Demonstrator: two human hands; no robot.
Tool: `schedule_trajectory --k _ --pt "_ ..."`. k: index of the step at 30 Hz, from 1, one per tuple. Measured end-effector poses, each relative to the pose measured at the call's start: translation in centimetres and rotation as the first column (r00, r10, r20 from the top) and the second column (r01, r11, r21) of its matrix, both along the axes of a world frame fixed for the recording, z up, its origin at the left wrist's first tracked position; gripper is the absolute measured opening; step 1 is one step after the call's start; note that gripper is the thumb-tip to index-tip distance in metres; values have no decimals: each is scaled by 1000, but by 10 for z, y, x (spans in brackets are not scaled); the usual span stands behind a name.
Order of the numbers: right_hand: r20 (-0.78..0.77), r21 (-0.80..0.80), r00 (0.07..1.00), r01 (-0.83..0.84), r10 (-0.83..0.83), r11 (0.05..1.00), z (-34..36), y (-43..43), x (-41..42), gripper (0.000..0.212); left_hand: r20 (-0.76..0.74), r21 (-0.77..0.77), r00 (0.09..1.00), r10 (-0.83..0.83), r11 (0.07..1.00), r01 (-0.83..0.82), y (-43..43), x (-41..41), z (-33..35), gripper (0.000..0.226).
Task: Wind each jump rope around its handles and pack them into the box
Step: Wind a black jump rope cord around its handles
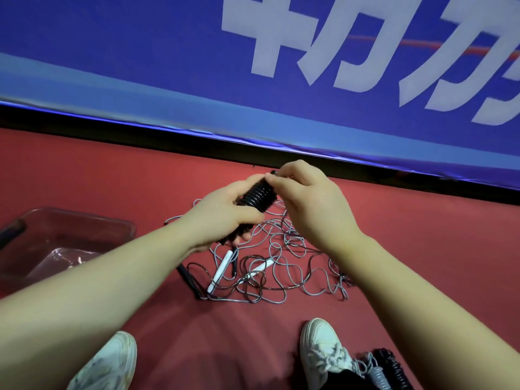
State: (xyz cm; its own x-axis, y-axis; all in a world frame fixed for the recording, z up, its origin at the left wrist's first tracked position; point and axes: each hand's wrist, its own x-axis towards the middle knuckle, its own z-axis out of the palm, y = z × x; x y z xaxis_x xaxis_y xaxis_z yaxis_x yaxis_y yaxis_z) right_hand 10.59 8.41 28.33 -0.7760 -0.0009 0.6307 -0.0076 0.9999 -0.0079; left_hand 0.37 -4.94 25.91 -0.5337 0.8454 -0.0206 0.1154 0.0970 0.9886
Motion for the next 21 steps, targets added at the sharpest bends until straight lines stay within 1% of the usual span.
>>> schedule_trajectory --k 2,3,4,5,6,7,8,9,10,11,12,13,14,15,16,17,18,19,20,21 --pt "-36 -80 997 -67 64 995 -4 -2 1 27 8 43 998 66 997 -66 -2 -4 0 70" --pt "-56 -156 995 -94 86 983 -5 -3 3 23 23 74 996 88 993 -89 -3 -7 1 72" --pt "-72 -274 993 -107 90 956 -5 -2 5 17 40 110 995 93 989 -97 -5 -8 3 73" --pt "-73 -428 993 -113 90 897 -5 -1 6 13 54 145 995 81 985 -88 -7 -9 5 72" --pt "-62 -595 993 -121 105 794 -4 -1 6 15 68 177 996 58 982 -69 -9 -9 8 70" --pt "-69 -747 987 -150 149 648 -3 -1 7 18 92 206 995 28 977 -47 -10 -9 11 68" --pt "-99 -852 976 -183 192 491 -1 1 8 21 129 237 992 -2 971 -29 -11 -9 14 66" --pt "-123 -918 967 -196 221 345 -1 3 8 21 175 270 984 -34 963 -15 -12 -9 16 65" --pt "-128 -952 962 -188 241 242 -1 6 8 17 219 300 974 -67 954 -2 -12 -9 18 63" --pt "-111 -968 959 -164 261 192 -2 9 8 15 252 323 962 -101 946 14 -12 -9 19 61" --pt "-76 -968 955 -140 287 210 -3 10 9 18 277 341 952 -129 939 28 -11 -8 19 59" --pt "-32 -951 948 -126 318 281 -4 12 10 22 297 354 944 -143 935 30 -10 -7 19 57" --pt "13 -908 944 -127 331 399 -4 12 11 25 313 358 940 -134 933 14 -8 -6 20 56" --pt "60 -829 944 -134 324 543 -3 12 13 27 326 353 940 -101 935 -22 -7 -6 20 56" --pt "109 -713 949 -133 297 688 0 11 13 29 329 341 943 -48 937 -71 -6 -8 20 55" --pt "155 -578 954 -123 257 806 3 11 13 32 320 324 947 8 939 -118 -6 -10 19 55" --pt "190 -457 957 -110 218 883 7 10 12 34 303 308 951 54 939 -152 -6 -12 19 56" --pt "211 -387 960 -89 182 918 11 8 10 35 292 297 953 84 939 -174 -7 -15 18 58" --pt "221 -386 964 -53 148 921 13 7 9 34 296 298 951 94 936 -185 -8 -17 17 60" --pt "226 -466 965 -16 136 885 16 6 8 30 309 313 947 84 932 -185 -9 -19 16 62"
